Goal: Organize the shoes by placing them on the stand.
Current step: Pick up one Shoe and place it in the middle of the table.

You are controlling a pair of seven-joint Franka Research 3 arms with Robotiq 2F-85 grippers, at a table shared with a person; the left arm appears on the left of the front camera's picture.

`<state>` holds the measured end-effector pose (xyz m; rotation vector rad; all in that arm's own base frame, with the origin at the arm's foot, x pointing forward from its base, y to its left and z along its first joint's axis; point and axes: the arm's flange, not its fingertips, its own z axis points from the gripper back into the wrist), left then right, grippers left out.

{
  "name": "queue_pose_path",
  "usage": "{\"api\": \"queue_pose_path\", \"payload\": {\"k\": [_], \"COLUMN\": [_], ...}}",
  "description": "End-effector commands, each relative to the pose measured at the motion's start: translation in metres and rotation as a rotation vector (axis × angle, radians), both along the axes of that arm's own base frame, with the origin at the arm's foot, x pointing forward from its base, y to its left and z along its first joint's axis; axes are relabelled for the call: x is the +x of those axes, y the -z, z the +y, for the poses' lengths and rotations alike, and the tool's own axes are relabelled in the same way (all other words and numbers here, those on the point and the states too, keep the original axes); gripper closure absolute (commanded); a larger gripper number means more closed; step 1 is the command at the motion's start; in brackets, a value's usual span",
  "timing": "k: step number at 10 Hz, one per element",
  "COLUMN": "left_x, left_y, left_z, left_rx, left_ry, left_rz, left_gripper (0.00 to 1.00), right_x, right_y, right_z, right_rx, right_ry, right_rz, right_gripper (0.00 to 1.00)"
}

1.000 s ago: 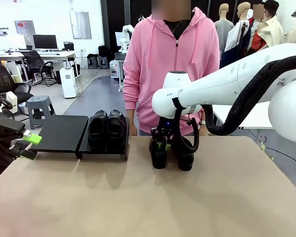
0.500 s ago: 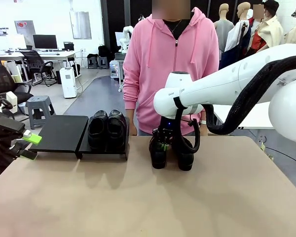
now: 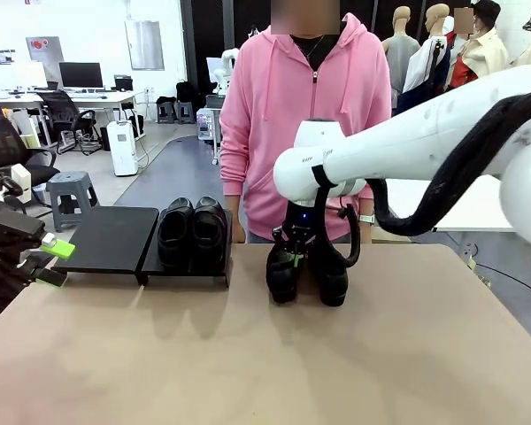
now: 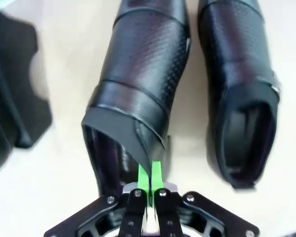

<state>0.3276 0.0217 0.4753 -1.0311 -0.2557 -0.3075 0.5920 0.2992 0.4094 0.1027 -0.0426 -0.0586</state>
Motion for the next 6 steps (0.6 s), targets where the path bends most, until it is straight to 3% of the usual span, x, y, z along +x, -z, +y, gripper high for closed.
{"api": "queue_pose_path", "payload": {"k": [1,3,5,6], "left_x": [0.000,0.000,0.000,0.000], "left_y": [0.000,0.000,0.000,0.000], "left_z": [0.002,0.002,0.002,0.002], "left_rx": [-0.011,-0.011,-0.011,-0.011], "left_ry": [0.012,0.012,0.012,0.012], "left_rz": [-0.020,-0.020,-0.020,-0.020], "left_gripper": [0.00,0.00,0.00,0.00], "right_x": [-0.079,-0.145,-0.189,-0.194], "right_y": [-0.060,-0.070,-0.057,-0.053], "right_z": [-0.025,-0.039,-0.042,-0.041], "right_rx": [0.059,0.114,0.138,0.141], "right_ry": [-0.047,-0.092,-0.113,-0.102], "right_rz": [-0.024,-0.092,-0.132,-0.121], "right_gripper": [1.00,1.00,1.00,1.00]}}
